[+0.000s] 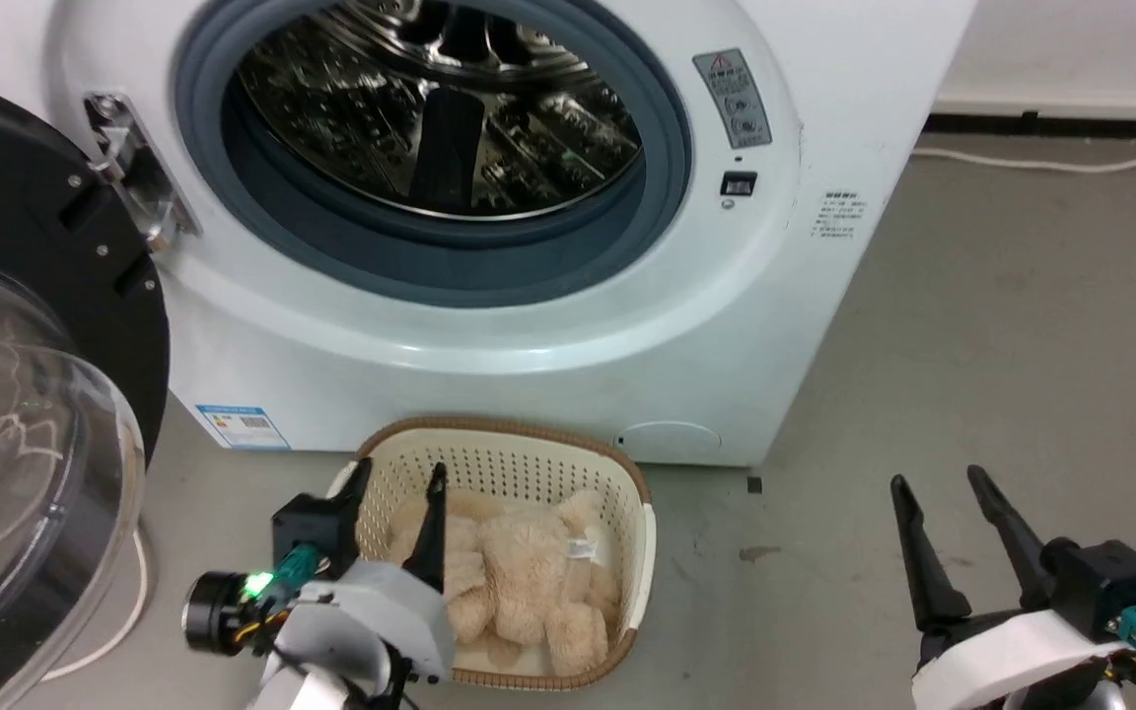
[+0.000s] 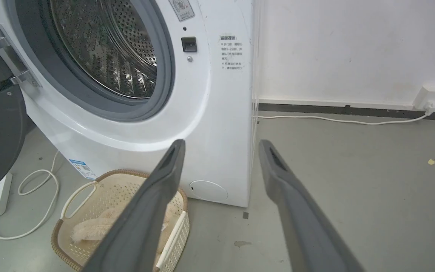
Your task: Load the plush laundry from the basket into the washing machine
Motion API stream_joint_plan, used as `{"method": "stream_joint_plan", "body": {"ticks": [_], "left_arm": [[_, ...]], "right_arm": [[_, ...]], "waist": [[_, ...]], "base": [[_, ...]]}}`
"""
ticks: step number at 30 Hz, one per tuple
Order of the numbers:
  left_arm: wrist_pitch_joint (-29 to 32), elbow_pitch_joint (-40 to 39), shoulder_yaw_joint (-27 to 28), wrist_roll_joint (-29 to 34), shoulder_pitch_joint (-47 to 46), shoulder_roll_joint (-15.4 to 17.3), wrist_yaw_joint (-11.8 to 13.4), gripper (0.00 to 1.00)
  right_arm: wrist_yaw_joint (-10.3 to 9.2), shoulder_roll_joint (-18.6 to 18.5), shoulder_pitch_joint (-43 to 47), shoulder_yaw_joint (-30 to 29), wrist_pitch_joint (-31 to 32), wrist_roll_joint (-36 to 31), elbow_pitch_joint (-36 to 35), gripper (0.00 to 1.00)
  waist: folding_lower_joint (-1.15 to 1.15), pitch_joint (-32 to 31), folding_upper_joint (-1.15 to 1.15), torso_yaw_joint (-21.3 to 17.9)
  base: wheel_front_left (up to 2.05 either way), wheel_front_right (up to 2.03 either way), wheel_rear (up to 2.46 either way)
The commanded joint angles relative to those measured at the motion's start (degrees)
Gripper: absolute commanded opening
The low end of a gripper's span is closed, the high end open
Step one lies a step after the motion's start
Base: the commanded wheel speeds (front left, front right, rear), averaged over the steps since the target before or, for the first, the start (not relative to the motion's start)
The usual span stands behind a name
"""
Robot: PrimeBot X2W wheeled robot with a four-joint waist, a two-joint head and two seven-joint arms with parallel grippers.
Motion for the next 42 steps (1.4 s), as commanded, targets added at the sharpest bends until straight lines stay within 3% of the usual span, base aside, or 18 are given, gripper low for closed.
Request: {"method": "stream_joint_plan", "body": {"ticks": [1,13,30,42], "left_arm": [[0.37,1.23,-0.77,-0.47,-1.61,0.09,-0.39,1.0],[5.78,11.84,-5.32,-1.49,-10.4,0.88,-1.1,1.0],[14.66,25.09,-11.7,-1.37,-21.8,3.5,0.64,1.0],[17.58,31.47,-16.38,-1.6,-29.36,4.38,1.81,1.0]], "right_arm": [[0.01,-0.04,-1.47,-0.21,-0.67,0.67,-0.39,1.0],[0.02,-0.05,-2.39,-0.87,-2.11,3.74,-1.7,1.0],[0.03,-0.06,-3.23,-1.31,-4.15,7.92,-5.73,1.0],[0.03,-0.07,-3.32,-0.99,-5.58,10.48,-8.45,1.0]], "waist": [[0.0,1.15,0.0,-0.28],[0.0,8.04,0.0,-1.71],[0.0,19.4,0.0,-2.22],[0.0,27.56,0.0,-2.19]], "base": [[0.0,0.0,0.0],[0.0,0.0,0.0],[0.0,0.0,0.0],[0.0,0.0,0.0]]}}
